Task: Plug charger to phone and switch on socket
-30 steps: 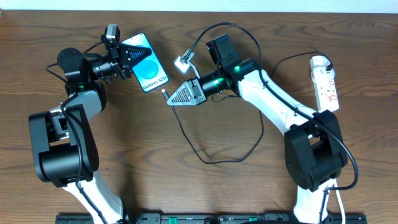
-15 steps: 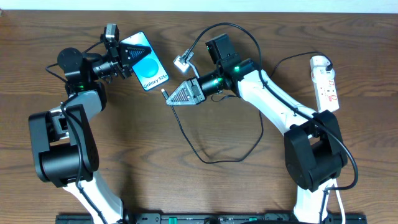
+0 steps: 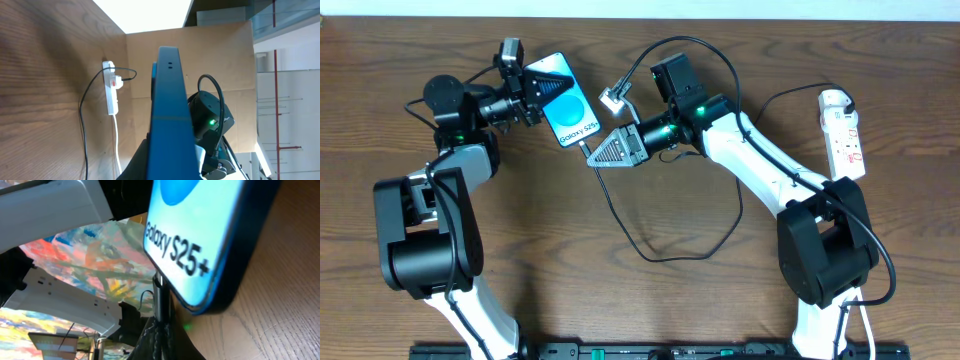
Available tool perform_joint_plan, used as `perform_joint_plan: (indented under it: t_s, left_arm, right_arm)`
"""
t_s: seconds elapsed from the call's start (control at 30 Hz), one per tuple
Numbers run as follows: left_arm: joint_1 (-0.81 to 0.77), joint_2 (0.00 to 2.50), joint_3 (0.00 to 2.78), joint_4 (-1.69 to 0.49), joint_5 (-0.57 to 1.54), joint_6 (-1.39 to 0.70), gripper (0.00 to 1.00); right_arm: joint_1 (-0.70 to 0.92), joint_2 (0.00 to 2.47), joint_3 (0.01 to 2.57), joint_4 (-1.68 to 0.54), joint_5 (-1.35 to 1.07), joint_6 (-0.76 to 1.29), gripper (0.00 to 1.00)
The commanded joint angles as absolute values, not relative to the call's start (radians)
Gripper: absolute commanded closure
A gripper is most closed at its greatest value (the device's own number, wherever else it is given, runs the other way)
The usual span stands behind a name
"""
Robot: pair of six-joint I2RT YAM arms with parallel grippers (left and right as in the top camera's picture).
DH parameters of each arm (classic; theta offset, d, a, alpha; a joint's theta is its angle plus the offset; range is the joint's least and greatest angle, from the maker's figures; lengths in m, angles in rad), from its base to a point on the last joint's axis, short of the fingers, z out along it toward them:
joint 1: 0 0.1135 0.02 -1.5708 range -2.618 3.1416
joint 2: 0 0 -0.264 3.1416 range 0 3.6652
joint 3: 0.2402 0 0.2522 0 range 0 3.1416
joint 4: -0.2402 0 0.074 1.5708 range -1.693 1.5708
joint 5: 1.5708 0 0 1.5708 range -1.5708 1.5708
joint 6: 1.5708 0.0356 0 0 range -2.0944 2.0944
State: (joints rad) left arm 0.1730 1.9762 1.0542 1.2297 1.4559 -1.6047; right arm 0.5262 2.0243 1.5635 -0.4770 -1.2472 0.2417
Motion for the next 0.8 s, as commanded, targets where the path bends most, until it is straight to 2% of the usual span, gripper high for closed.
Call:
perform_joint_plan:
  t_s: [0.0,0.77]
  left_arm:
    - [0.175,1.972,1.08,1.24,1.45,-1.618,0.92]
    - [0.175,1.972,1.08,1.24,1.465,-1.613,0.93]
  right_arm:
    - [0.525,2.014,1.575,-0.475,-1.232,0.27,0.99]
    - [0.509,2.014,1.575,-0.456,-1.262,0.277,0.99]
